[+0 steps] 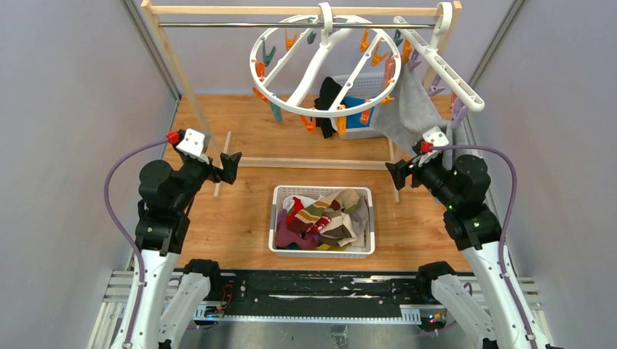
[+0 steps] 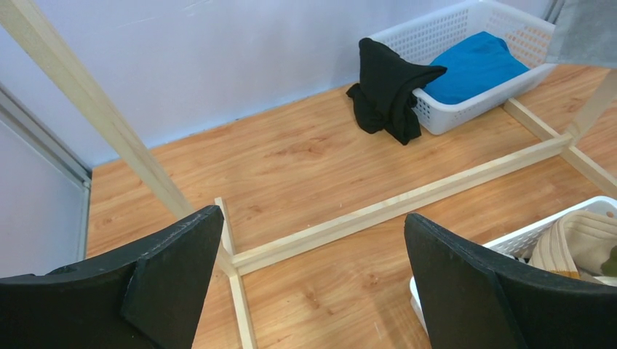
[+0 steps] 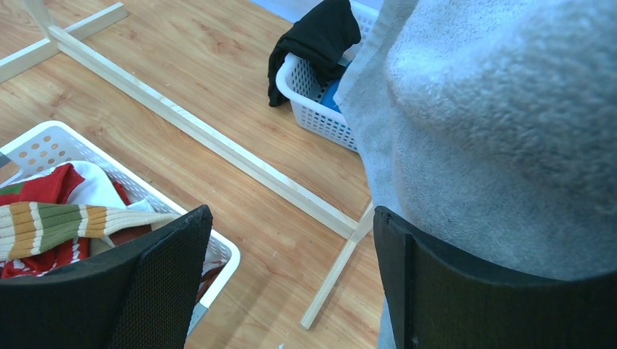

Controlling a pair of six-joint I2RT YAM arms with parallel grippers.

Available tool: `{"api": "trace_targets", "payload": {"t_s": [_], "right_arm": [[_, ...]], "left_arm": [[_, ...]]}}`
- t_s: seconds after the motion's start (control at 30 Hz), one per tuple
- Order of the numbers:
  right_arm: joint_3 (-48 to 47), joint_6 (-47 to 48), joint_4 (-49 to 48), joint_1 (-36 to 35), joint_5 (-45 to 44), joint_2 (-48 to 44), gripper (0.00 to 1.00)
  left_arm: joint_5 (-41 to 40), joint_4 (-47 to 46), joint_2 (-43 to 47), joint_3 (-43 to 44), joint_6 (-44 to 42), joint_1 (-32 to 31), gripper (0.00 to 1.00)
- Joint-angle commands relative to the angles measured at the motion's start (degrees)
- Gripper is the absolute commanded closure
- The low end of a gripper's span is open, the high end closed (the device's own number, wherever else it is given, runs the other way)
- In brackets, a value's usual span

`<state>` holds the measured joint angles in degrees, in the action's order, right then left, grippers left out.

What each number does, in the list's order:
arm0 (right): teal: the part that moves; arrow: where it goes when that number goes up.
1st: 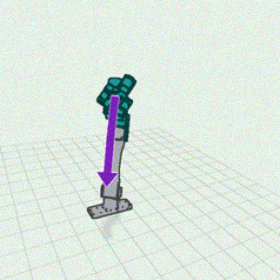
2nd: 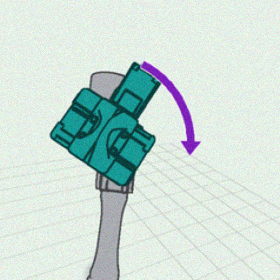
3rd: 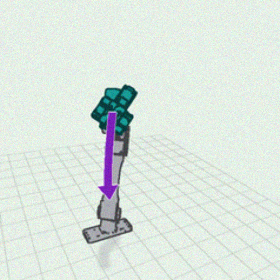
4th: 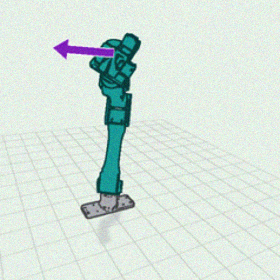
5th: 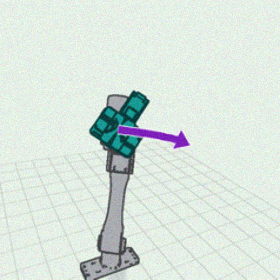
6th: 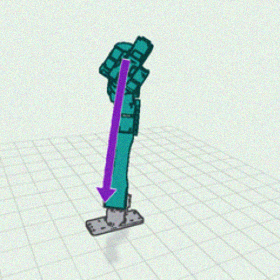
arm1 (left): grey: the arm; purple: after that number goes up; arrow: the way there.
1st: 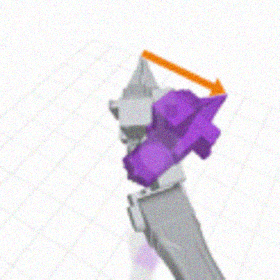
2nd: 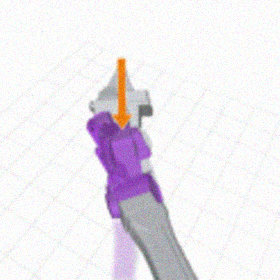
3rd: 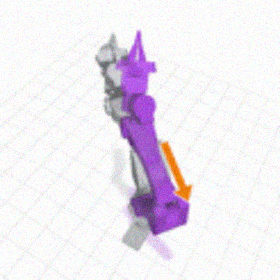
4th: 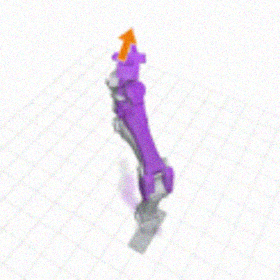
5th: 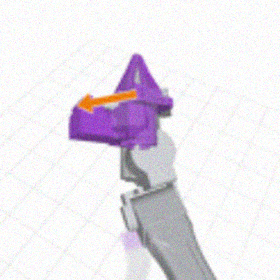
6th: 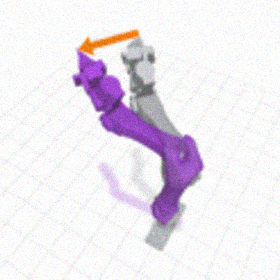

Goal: Remove the socks clipped to the hanger

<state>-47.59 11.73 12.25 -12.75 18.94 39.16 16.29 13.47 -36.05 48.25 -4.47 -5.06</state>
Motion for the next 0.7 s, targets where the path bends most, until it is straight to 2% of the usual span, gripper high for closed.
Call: {"api": "trace_targets", "payload": {"t_s": [0.0,0.4,0.67], "right_arm": [[0.83,-1.01,-2.12,1.74,1.5,-0.66,0.19],[1.61,1.34,-1.7,2.2,2.77,-0.11,0.19],[1.89,1.63,-1.73,2.12,3.08,0.17,0.19]], "left_arm": [[0.55,-2.4,1.62,-0.4,-0.53,0.32,0.0],[1.1,1.31,1.01,1.09,-2.41,0.34,0.0],[-2.2,1.89,1.07,1.15,-2.74,0.39,0.0]]}}
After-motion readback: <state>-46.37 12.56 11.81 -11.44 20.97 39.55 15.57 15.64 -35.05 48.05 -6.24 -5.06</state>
